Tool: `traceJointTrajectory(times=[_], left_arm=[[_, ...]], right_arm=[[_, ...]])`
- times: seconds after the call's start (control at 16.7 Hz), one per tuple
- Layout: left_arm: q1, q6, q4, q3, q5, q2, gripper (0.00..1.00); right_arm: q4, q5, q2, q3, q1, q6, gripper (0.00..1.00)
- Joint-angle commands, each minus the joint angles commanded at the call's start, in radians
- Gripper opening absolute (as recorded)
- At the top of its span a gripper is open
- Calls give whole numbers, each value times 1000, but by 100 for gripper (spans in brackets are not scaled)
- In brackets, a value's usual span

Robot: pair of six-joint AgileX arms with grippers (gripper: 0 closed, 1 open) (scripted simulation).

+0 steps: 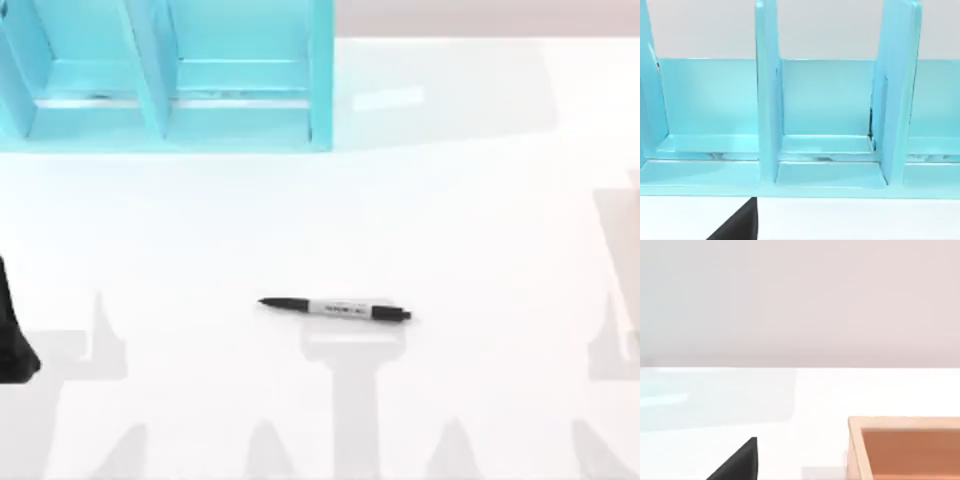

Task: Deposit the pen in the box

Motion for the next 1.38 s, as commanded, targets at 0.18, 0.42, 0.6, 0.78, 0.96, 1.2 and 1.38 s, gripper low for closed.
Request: traceJointTrajectory(times=[0.18, 0.42, 0.6, 0.78, 0.96, 1.2, 1.38], left_arm=[[0, 0, 0, 0, 0, 0, 100], [0, 0, 0, 0, 0, 0, 100], [0, 0, 0, 0, 0, 0, 100], [0, 0, 0, 0, 0, 0, 100], [0, 0, 0, 0, 0, 0, 100], [0, 0, 0, 0, 0, 0, 100], [0, 0, 0, 0, 0, 0, 100]], right_arm=[[-4, -1, 9, 9, 5, -2, 100], [-66, -2, 137, 127, 67, -37, 100], [-157, 5, 323, 286, 144, -90, 100], [-277, 21, 566, 485, 236, -158, 100], [-416, 44, 844, 711, 337, -237, 100], [-611, 77, 1236, 1027, 477, -351, 100], [-754, 101, 1520, 1257, 578, -434, 100]])
